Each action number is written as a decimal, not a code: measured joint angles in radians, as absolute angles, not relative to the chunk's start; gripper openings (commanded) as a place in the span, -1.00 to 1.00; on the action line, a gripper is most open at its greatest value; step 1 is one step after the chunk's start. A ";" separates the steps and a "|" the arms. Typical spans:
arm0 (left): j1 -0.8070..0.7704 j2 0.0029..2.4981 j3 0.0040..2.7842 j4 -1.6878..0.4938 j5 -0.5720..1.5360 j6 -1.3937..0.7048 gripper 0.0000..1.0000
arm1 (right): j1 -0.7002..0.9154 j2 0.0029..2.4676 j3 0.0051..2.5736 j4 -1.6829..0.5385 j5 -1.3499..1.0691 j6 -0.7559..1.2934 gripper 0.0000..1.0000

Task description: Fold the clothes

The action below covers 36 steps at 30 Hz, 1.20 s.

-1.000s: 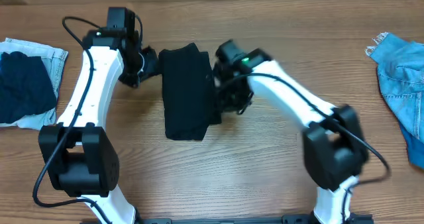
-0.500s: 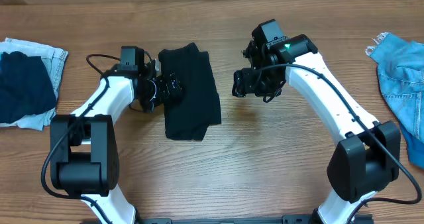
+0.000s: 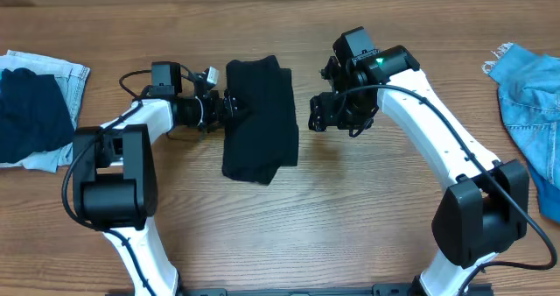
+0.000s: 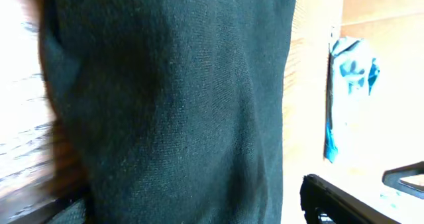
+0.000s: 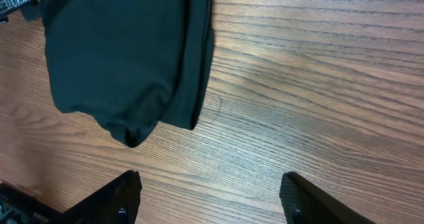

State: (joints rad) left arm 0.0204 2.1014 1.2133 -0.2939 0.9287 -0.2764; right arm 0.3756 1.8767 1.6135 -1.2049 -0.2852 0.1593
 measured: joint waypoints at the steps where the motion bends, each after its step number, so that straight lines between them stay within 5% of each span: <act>1: 0.020 2.104 1.216 -0.298 0.936 -0.276 0.67 | 0.376 1.877 1.613 -1.205 -0.285 0.159 0.41; 7: 0.012 2.109 1.263 -0.451 0.904 -0.280 0.63 | 0.376 1.877 1.613 -1.213 -0.285 0.156 0.41; 11: -0.010 2.048 1.290 -0.630 0.688 -0.281 0.67 | 0.376 1.877 1.613 -1.210 -0.285 0.154 0.50; 15: -0.014 2.022 1.290 -0.645 0.581 -0.281 0.68 | 0.376 1.877 1.613 -1.136 -0.284 0.168 -0.72; 16: -0.014 2.020 1.290 -0.646 0.570 -0.281 0.68 | 0.376 1.877 1.613 -1.113 -0.284 0.183 -0.89; 36: -0.020 2.023 1.304 -0.525 0.670 -0.281 0.75 | 0.382 2.137 1.608 -0.772 -0.311 0.382 -0.92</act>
State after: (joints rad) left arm -0.0200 2.0228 1.3041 -0.5255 0.6697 -0.2810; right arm 0.3820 2.1372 1.6081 -0.7719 -0.3107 0.3817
